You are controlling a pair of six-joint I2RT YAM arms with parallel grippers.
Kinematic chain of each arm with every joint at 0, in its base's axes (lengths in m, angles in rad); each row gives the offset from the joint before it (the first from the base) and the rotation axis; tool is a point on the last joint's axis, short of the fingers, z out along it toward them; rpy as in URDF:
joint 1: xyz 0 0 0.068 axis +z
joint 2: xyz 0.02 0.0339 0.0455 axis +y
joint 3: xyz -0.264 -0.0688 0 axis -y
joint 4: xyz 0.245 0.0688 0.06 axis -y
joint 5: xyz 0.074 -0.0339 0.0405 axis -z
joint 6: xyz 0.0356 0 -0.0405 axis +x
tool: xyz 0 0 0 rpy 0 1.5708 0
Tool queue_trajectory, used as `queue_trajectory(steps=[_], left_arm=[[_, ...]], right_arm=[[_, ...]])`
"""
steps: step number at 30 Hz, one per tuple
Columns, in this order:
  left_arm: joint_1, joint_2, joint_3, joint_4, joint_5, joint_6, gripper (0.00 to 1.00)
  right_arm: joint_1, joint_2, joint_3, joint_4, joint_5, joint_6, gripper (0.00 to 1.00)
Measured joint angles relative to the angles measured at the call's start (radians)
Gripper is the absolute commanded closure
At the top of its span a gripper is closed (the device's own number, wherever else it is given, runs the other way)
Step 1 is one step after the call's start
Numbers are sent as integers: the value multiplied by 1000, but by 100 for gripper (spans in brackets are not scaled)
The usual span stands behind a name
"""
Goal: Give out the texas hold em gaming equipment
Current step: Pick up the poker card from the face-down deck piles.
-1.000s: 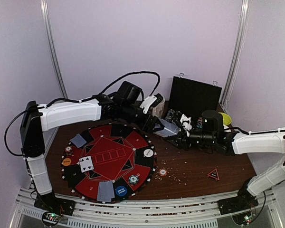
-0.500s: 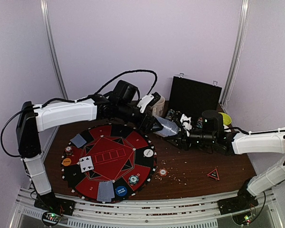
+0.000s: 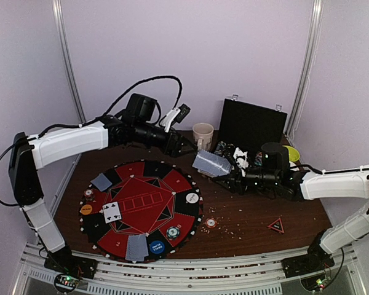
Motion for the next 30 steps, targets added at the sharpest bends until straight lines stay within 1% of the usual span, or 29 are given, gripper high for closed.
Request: queue_trajectory(steps=[2,5,7,9,10,11,13,14,21,26,30], left_arm=[[-3,6,1,3,37,-8,48],[-7,32,16,5,80,-13,51],[-9,56,26,6,100,-16,58],[-9,74,29,5,117,-21,70],[-9,82,31,3,122,-22,74],[-9,90,34,3,129,-24,79],[-9,101,38,3,137,-24,92],[-9,103,38,3,141,-19,100],[-9,95,34,6,161,-11,100],[-9,23,-20,10,168,8,100],[-8,-31,-24,13,185,31,100]], right_arm=[[0,0,0,0,0,0,53],[0,0,0,0,0,0,53],[0,0,0,0,0,0,53],[0,0,0,0,0,0,53],[0,0,0,0,0,0,53],[0,0,0,0,0,0,53],[0,0,0,0,0,0,53],[0,0,0,0,0,0,53],[0,0,0,0,1,3,53],[0,0,0,1,1,4,53],[0,0,0,2,1,7,53]])
